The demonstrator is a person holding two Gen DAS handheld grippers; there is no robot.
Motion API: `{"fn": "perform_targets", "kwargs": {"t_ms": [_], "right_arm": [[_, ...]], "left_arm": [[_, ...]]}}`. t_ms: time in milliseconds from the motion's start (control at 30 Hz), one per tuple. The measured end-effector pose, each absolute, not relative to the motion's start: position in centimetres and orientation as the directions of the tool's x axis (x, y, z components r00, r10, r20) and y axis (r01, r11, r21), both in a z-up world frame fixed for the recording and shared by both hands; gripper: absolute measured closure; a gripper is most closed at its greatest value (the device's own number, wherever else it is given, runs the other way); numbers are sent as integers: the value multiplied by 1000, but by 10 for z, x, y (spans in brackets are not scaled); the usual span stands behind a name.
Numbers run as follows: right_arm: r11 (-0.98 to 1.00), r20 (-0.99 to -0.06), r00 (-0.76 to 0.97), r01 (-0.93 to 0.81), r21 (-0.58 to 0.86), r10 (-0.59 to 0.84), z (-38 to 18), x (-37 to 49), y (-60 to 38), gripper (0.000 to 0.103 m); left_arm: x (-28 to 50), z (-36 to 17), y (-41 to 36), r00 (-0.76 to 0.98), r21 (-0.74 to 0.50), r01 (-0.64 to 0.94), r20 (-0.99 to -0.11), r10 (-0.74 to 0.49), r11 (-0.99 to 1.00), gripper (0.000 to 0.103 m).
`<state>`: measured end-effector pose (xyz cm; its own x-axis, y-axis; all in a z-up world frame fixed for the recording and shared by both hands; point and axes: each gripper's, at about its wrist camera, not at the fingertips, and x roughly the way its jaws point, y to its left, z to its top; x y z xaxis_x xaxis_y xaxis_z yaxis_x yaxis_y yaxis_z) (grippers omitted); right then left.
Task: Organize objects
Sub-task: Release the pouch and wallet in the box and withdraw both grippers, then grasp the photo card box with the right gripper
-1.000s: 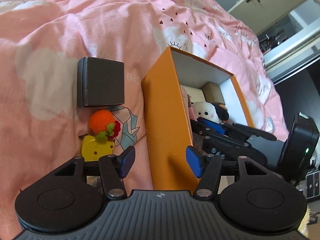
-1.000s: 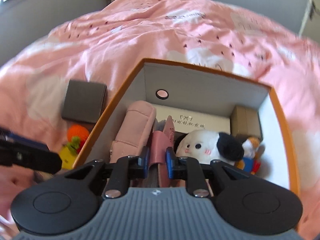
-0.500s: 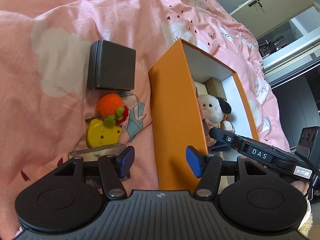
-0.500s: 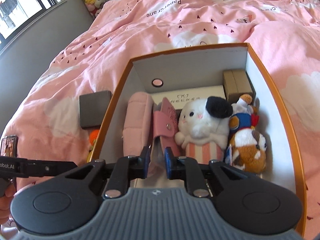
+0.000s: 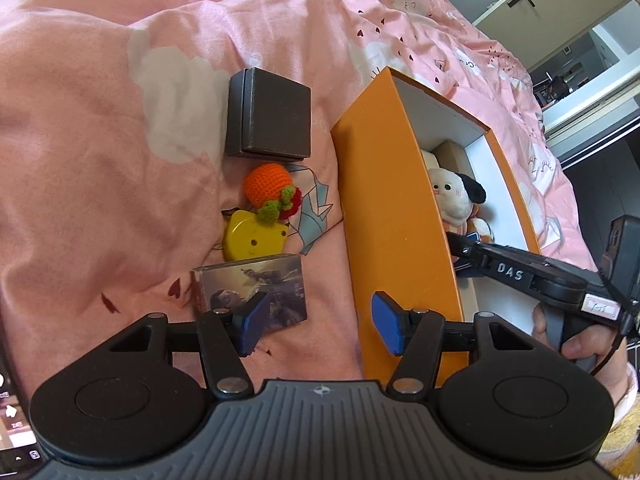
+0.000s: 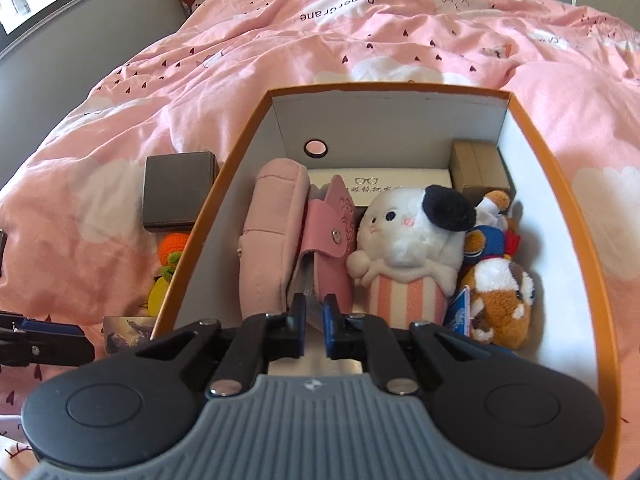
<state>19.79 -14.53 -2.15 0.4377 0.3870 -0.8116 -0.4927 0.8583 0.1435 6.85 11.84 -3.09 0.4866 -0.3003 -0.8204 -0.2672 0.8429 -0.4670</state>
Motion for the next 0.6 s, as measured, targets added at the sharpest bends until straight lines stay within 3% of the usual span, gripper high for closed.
{"fn": "perform_targets", "kwargs": {"t_ms": [133, 333, 500, 600], "right_arm": [[844, -755, 498, -519, 135, 426, 8, 176, -144, 90], [689, -687, 455, -719, 92, 567, 27, 136, -102, 76], [554, -733, 419, -830, -70, 535, 15, 119, -62, 75], [444, -768, 393, -882, -159, 505, 9, 117, -48, 68]], "left_arm": [[60, -27, 114, 460, -392, -246, -852, -249, 887, 35], [51, -33, 105, 407, -284, -198, -895, -185, 938, 39], [41, -28, 86, 438, -126, -75, -896, -81, 989, 40], [33, -27, 82, 478, -61, -43, -878, -33, 997, 40]]}}
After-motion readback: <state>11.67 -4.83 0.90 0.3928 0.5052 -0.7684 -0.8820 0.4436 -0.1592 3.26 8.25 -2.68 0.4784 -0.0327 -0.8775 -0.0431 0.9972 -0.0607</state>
